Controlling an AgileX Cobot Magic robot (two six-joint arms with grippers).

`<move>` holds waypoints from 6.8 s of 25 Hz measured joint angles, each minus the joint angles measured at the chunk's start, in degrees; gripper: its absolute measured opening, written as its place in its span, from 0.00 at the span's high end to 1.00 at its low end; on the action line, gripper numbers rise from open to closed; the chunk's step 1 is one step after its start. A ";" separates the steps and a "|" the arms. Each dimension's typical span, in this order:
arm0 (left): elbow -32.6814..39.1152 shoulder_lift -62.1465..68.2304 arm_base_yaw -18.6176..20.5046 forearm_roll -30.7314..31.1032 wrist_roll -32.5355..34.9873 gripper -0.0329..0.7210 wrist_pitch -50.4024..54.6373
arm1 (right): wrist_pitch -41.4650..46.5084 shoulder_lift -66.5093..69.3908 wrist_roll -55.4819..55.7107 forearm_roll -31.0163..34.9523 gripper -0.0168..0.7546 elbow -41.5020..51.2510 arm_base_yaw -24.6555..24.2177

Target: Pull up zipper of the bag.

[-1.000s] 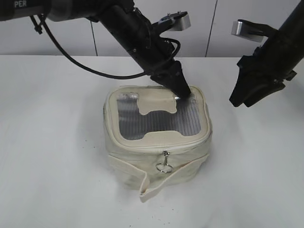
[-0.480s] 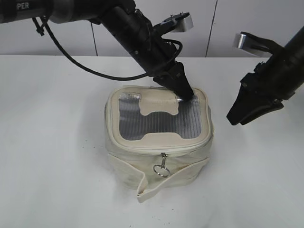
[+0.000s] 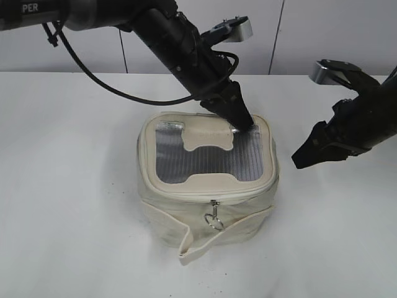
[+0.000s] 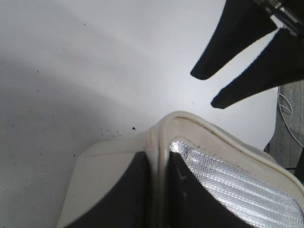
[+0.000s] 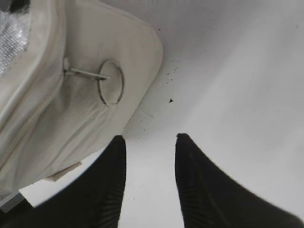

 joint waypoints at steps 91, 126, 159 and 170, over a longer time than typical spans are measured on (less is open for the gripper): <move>0.00 0.00 -0.63 -1.36 -3.45 0.86 1.31 | 14.35 -15.95 8.65 -7.97 0.97 7.04 17.25; 0.05 -7.66 0.06 4.80 -6.23 0.45 -1.10 | 1.22 -15.71 46.00 -23.95 0.12 -3.45 33.00; 34.45 -60.65 22.95 43.04 -46.90 0.47 0.93 | 14.74 -38.33 51.09 -41.72 0.22 1.91 -4.09; 71.00 -99.15 22.95 42.73 -46.90 0.47 -8.17 | 18.20 -66.18 50.80 -42.15 0.22 13.27 -4.09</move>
